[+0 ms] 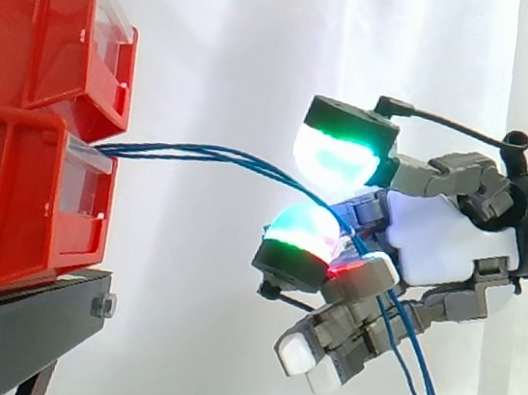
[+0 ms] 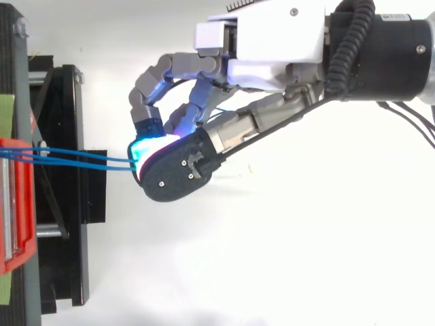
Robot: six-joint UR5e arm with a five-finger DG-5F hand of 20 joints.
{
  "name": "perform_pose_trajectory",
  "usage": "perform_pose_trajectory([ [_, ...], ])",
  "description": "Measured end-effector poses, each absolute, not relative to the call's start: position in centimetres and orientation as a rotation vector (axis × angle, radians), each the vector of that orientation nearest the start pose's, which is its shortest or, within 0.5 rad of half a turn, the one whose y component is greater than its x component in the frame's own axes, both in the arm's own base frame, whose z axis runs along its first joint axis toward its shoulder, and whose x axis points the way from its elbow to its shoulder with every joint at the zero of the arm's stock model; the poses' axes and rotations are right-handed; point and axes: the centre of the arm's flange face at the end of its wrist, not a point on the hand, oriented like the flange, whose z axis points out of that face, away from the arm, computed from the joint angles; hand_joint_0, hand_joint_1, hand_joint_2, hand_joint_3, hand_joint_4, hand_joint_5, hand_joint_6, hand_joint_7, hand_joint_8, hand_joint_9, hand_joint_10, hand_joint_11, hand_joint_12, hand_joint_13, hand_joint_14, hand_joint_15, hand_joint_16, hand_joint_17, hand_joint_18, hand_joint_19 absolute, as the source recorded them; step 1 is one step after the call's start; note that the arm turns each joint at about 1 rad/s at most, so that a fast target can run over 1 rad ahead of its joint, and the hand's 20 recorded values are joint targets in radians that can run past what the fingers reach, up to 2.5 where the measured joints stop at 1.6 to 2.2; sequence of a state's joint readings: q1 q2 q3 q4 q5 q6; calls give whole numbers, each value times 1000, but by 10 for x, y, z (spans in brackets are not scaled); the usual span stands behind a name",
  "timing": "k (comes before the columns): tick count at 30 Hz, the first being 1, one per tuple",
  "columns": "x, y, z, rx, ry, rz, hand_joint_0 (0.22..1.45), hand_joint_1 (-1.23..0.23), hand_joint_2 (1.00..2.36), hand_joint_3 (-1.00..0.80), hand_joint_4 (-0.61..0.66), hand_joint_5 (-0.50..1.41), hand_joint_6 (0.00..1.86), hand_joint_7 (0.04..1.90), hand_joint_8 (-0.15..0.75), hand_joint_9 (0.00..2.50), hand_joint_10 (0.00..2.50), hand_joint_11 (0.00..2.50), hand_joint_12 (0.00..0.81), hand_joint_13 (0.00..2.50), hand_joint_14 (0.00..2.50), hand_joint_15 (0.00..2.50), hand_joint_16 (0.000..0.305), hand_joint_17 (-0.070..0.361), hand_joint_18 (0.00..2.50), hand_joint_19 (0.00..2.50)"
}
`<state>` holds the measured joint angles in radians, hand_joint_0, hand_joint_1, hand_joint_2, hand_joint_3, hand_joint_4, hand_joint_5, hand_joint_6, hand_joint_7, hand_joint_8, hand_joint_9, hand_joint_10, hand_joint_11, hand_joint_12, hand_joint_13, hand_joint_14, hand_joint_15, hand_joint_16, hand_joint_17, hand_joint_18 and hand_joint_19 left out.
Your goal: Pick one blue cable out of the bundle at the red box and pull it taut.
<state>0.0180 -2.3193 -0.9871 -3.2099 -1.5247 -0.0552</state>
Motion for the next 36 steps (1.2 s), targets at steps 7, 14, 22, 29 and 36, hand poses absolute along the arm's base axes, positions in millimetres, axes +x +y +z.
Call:
perform_pose_trajectory([
  [7,752,-124,289,1342,1392,1026,553,-667,1037,-207,136,-133,880,1121,384,1153,6,1273,428,760,15,435,71,160,591,390],
  [14,752,-124,289,1342,1393,1026,609,-768,1005,-141,111,-144,895,1094,344,1115,6,1298,394,756,16,445,63,143,582,400],
  [22,752,-124,289,1343,1394,1025,675,-854,1013,-253,53,-159,899,1132,284,1050,13,1324,344,722,18,451,52,116,554,396],
  [29,752,-124,288,1344,1396,1025,775,-903,1003,-446,-17,-161,890,1351,278,1046,13,1294,339,733,17,427,51,114,605,348],
  [36,751,-123,288,1348,1400,1022,839,-879,1000,-500,-78,-169,899,1515,247,1072,14,1272,331,750,17,414,49,110,641,340],
])
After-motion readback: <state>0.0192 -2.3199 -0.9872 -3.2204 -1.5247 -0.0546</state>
